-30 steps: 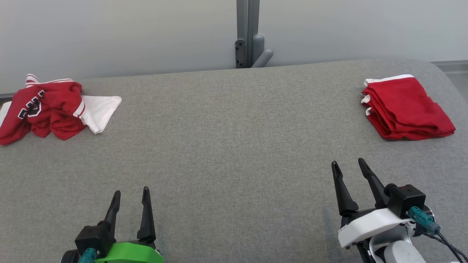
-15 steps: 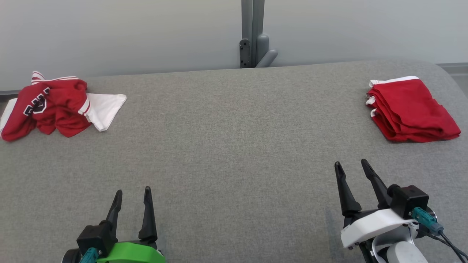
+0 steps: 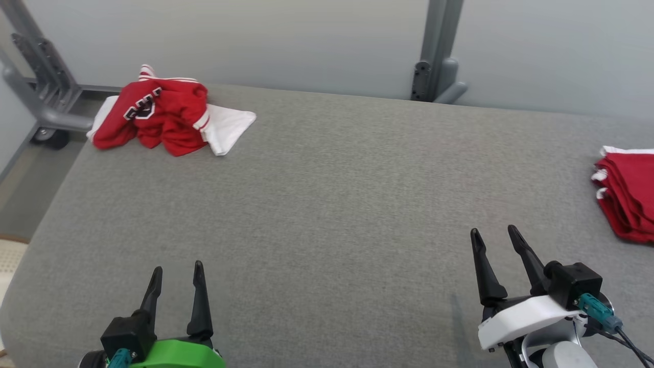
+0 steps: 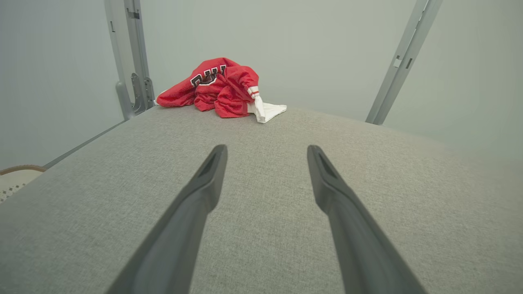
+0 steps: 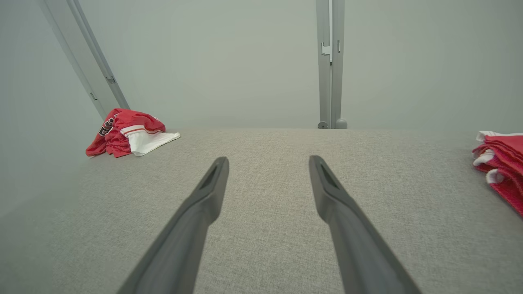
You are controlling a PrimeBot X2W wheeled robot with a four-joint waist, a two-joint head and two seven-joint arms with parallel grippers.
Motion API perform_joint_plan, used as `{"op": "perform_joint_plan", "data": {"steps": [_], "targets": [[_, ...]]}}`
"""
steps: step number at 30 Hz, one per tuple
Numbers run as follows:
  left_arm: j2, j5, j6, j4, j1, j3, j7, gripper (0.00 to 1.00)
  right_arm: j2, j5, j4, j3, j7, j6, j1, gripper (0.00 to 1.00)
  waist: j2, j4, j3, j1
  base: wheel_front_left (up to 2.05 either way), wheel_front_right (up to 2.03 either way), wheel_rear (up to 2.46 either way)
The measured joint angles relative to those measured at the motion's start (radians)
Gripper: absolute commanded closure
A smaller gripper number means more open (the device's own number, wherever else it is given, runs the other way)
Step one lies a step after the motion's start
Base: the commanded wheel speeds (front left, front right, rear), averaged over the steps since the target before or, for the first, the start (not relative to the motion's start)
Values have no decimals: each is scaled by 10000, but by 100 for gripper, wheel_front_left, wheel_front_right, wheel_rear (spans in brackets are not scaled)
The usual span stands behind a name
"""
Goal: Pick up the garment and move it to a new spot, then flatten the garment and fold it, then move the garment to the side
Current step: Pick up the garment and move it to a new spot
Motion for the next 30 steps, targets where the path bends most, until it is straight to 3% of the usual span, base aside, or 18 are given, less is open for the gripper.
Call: {"op": "perform_joint_plan", "data": {"steps": [9, 16, 22, 30], "targets": [[136, -8, 52, -140, 285, 228, 0, 0, 4, 125, 90, 123, -6, 0, 32, 0, 0, 1654, -71, 0, 0, 0, 0], [138, -40, 125, -295, 392, 219, 0, 0, 8, 115, 125, 178, -10, 0, 3, 0, 0, 2562, -24, 0, 0, 0, 0], [134, -92, 132, -305, 391, 132, 0, 0, 12, 58, 44, 211, 0, 0, -84, 0, 0, 2745, 192, 0, 0, 0, 0], [259, -88, 94, -414, -259, 153, 0, 0, 15, -226, -282, 65, 54, 0, -304, 0, 0, 2370, 629, 0, 0, 0, 0]]}}
